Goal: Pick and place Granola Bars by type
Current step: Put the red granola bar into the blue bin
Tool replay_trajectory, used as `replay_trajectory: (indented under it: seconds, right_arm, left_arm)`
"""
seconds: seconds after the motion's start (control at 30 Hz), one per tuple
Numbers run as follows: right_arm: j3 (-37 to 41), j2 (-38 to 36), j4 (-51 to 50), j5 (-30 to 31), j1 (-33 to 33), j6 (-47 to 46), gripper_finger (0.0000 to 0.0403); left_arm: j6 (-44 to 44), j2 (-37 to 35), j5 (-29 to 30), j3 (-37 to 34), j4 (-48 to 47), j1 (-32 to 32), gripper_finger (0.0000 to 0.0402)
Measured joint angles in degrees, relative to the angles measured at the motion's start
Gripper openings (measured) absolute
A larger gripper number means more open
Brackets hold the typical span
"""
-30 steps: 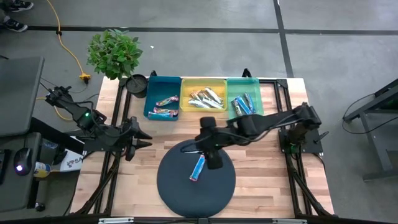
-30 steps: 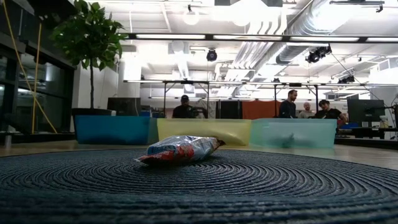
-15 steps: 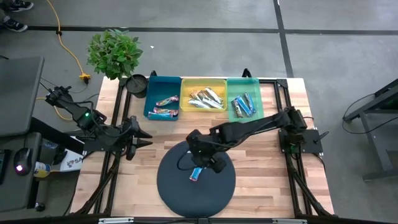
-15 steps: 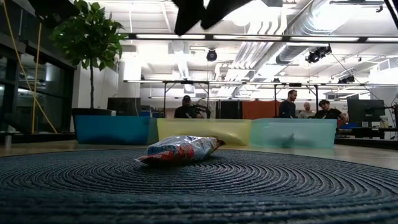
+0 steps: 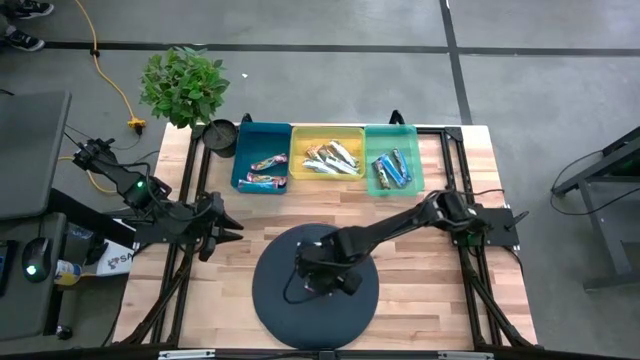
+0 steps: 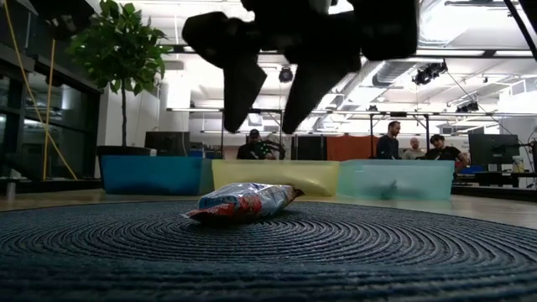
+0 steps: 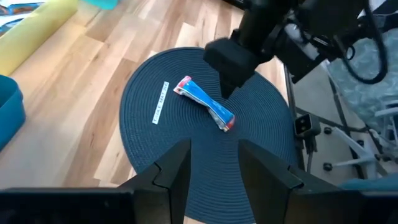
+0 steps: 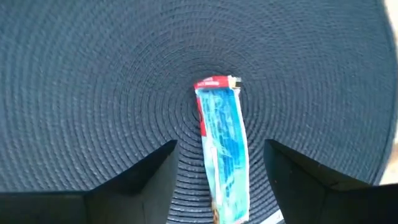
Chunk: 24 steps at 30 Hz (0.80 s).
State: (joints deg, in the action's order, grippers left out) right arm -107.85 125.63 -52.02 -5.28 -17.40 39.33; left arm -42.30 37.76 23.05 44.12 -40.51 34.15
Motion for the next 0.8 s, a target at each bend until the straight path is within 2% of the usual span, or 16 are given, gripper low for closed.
replay_trajectory:
  seconds: [0.2, 0.4, 0.63, 0.8]
  right_arm:
    - [0.0, 1.5, 0.3, 2.9, 0.0, 6.1, 0.022]
    - [-0.1, 2.2, 2.9, 3.4, 1.4, 7.9, 0.022]
    - [-0.1, 2.8, 4.0, 2.3, 2.1, 9.1, 0.022]
    - [0.4, 2.8, 3.3, -0.8, 2.1, 9.4, 0.022]
  left_arm:
    - [0.0, 0.5, -0.1, 0.0, 0.1, 0.0, 0.0131]
    - [0.0, 1.0, -0.1, 0.0, 0.1, 0.0, 0.0131]
    - [0.0, 1.4, 0.2, 0.0, 0.0, 0.0, 0.0131]
    - [0.0, 1.5, 0.4, 0.0, 0.0, 0.0, 0.0131]
